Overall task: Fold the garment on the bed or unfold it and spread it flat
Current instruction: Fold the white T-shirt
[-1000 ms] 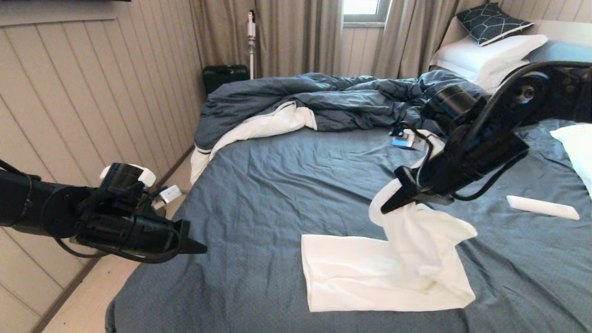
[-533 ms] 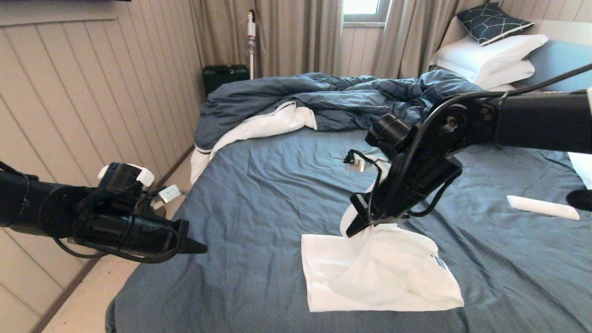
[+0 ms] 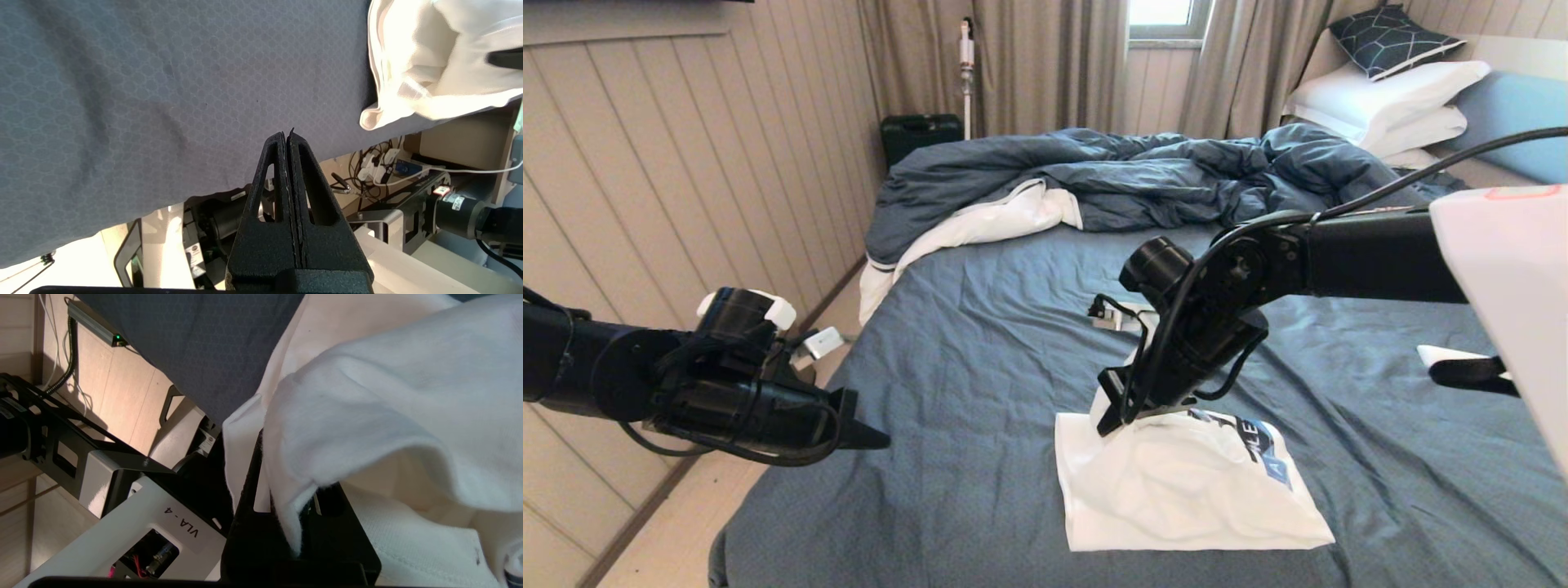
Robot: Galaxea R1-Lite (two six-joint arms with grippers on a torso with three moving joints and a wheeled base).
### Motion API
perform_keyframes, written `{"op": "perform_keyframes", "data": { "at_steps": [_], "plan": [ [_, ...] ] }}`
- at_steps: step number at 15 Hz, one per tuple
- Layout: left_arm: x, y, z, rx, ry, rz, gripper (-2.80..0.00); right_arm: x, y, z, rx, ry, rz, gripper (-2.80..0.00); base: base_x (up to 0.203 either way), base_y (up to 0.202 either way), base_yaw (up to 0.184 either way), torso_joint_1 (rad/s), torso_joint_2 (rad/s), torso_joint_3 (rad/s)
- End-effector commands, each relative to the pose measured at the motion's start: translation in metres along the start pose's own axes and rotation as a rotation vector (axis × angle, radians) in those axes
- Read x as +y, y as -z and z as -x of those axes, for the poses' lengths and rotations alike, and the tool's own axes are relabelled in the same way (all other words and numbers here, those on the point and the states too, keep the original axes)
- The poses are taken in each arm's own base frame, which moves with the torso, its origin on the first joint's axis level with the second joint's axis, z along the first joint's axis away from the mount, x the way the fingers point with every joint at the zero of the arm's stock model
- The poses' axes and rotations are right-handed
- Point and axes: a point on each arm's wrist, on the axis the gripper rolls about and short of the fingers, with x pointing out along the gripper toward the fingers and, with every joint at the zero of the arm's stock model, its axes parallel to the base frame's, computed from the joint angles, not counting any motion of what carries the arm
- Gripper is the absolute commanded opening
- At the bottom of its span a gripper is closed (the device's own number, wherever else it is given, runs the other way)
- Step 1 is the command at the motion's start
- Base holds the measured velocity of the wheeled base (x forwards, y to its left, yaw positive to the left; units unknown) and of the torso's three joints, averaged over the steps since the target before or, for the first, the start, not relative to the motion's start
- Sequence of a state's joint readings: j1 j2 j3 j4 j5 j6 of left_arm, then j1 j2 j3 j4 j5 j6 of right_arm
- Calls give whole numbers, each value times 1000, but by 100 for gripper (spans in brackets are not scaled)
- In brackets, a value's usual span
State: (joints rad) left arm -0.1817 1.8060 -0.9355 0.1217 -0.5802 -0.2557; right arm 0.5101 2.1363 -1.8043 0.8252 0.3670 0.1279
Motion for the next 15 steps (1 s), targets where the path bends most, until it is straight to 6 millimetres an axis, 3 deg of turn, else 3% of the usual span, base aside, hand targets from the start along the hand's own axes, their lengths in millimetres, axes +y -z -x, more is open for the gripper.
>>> {"op": "perform_keyframes", "data": {
  "at_steps": [1, 2, 3, 4, 10, 13, 15],
  "plan": [
    [-1, 1, 0, 2, 4, 0, -280, 1, 2, -8, 22, -4, 2, -280, 0, 0, 0, 0, 0, 0],
    [-1, 1, 0, 2, 5, -1, -280, 2, 2, -11, 24, -1, 6, -280, 0, 0, 0, 0, 0, 0],
    [-2, 1, 0, 5, 5, -1, -280, 5, 3, -14, 21, 11, 18, -152, 0, 0, 0, 0, 0, 0],
    [-3, 2, 0, 6, 8, -5, -280, 6, 2, -17, 8, 19, 30, 0, 0, 0, 0, 0, 0, 0],
    [-4, 3, 0, 9, 9, -7, -280, 19, -2, -3, -59, 3, 70, 0, 0, 0, 0, 0, 0, 0],
    [-4, 4, 0, 8, 9, -9, -280, 22, -1, 25, -124, 5, 75, 0, 0, 0, 0, 0, 0, 0],
    [-5, 4, 1, 6, 9, -10, -280, 9, 3, 51, -172, 32, 38, 0, 0, 0, 0, 0, 0, 0]
  ]
}}
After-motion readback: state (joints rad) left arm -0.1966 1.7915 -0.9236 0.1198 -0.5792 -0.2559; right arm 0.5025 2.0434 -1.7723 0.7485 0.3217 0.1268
